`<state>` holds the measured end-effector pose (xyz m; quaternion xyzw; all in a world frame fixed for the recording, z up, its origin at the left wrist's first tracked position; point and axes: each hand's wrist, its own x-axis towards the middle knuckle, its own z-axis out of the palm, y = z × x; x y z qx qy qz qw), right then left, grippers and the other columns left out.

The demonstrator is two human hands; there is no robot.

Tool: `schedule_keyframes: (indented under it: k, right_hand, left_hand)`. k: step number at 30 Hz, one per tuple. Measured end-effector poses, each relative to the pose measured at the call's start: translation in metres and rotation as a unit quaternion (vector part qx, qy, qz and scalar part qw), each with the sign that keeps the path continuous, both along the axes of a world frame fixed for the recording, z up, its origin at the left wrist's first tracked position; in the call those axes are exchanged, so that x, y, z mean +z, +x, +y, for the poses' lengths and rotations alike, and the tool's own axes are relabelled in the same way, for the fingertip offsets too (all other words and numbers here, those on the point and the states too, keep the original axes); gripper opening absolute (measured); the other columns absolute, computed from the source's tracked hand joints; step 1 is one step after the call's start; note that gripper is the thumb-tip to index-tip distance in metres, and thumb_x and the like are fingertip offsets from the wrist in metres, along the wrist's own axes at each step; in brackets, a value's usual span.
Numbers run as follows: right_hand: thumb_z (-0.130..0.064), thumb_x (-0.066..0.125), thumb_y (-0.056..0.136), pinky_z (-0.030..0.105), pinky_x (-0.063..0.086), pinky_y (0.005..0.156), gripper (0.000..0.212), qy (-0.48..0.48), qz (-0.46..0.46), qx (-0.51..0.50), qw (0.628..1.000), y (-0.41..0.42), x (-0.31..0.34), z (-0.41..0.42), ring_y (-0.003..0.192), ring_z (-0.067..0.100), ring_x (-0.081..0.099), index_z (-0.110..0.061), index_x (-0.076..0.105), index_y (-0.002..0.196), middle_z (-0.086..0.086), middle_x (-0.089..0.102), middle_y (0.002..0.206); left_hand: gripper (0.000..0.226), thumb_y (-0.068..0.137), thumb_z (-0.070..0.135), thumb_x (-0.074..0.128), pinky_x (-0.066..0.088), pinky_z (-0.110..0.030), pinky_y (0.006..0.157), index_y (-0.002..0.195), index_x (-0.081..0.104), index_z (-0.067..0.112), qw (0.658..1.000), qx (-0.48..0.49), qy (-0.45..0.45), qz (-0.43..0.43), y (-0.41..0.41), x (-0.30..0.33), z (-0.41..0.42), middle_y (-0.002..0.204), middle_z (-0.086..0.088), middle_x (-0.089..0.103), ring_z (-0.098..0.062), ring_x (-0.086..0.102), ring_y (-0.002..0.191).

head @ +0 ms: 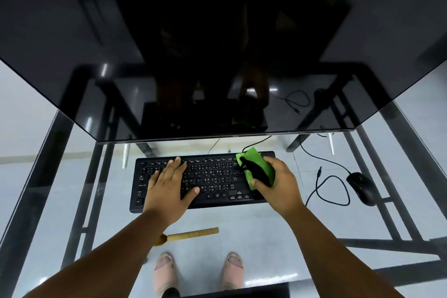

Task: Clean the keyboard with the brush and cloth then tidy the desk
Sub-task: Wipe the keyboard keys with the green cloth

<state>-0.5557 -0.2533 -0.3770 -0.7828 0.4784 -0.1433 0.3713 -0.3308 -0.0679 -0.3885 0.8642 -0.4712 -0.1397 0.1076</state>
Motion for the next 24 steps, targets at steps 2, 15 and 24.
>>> schedule_keyframes:
  k: [2, 15, 24]
  right_hand:
    - [-0.023, 0.075, 0.081, 0.026, 0.048, 0.092, 0.047, 0.026, -0.028, -0.026, 0.999, 0.001, 0.002, -0.003, 0.100, 0.010, 0.060, -0.022, 0.058, 0.125, -0.009, 0.065, 0.109]
    - [-0.004, 0.046, 0.097, 0.049, 0.047, 0.085, 0.020, 0.457, -0.329, -0.181, 0.807, -0.003, 0.039, 0.016, 0.087, 0.031, 0.061, -0.001, 0.065, 0.101, 0.017, 0.068, 0.094]
    - [-0.018, 0.043, 0.098, 0.046, 0.051, 0.082, 0.034, 0.521, -0.318, -0.130, 0.781, 0.009, 0.062, 0.028, 0.099, 0.034, 0.062, 0.001, 0.063, 0.118, 0.022, 0.065, 0.112]
  left_hand:
    - [0.083, 0.080, 0.071, 0.022, 0.010, -0.039, 0.118, 0.146, 0.036, 0.024, 1.000, 0.020, -0.018, 0.007, -0.001, 0.001, 0.001, 0.157, 0.006, 0.026, -0.013, 0.018, 0.147]
    - [0.029, 0.089, 0.019, 0.068, 0.046, -0.027, 0.101, 0.115, 0.061, 0.028, 0.893, 0.146, -0.184, 0.383, -0.029, 0.043, -0.014, 0.112, 0.010, 0.066, 0.000, 0.060, 0.106]
    - [0.061, 0.062, 0.016, 0.086, 0.045, -0.034, 0.090, 0.118, 0.063, 0.006, 0.712, 0.170, -0.073, 0.678, -0.044, 0.057, -0.029, 0.110, -0.011, 0.068, -0.022, 0.062, 0.098]
